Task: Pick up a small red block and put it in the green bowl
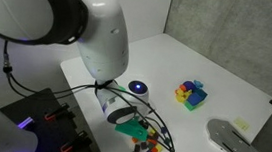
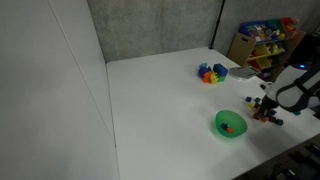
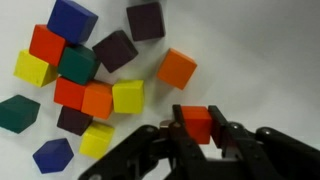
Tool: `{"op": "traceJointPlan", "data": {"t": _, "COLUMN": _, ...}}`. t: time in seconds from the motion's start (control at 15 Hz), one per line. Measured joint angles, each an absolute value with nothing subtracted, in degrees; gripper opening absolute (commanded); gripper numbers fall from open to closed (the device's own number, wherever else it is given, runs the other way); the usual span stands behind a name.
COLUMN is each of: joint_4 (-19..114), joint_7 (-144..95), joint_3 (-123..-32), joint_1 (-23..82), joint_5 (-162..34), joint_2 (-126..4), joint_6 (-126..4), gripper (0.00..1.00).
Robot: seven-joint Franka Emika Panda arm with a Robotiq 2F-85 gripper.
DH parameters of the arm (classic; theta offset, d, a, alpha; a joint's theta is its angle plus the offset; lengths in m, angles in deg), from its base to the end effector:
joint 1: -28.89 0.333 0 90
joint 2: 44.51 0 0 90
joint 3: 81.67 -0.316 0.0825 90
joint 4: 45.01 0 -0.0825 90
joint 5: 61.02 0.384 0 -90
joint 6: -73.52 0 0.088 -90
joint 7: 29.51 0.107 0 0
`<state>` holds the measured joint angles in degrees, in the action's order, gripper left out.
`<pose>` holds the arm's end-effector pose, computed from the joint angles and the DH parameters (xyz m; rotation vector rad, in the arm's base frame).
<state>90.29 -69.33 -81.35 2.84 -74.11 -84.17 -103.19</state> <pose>0.4293 -0.1926 0.0438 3.0251 0.7147 0.0220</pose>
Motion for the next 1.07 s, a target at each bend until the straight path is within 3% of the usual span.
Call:
{"op": "traceJointPlan", "data": {"t": 0.47, "joint_4": 94.7, "joint_7": -59.5, "joint_3": -82.0, "joint_1": 12.3, "joint_5": -74.1, "joint_2": -75.1, "joint_6": -103.2, "gripper": 0.10}}
{"op": "traceJointPlan", "data": {"t": 0.8, "joint_4": 99.1, "joint_7": -53.2, "joint_3": -87.3, "joint_1": 15.4, "joint_5": -72.9, "joint_2": -66.2, "joint_6": -101.5, "gripper": 0.10}}
{"op": "traceJointPlan", "data": {"t": 0.87, "joint_4": 100.0, "joint_7": -53.1, "joint_3": -88.9, "joint_1": 15.3, "joint_5": -71.7, "joint_2": -64.8, "joint_6": -100.7, "gripper": 0.46}}
{"op": "traceJointPlan", "data": {"t": 1.07, "joint_4": 102.0, "joint_7": -53.0, "joint_3": -92.4, "joint_1": 15.3, "joint_5": -67.4, "joint_2": -61.6, "joint_6": -97.3, "gripper": 0.68}}
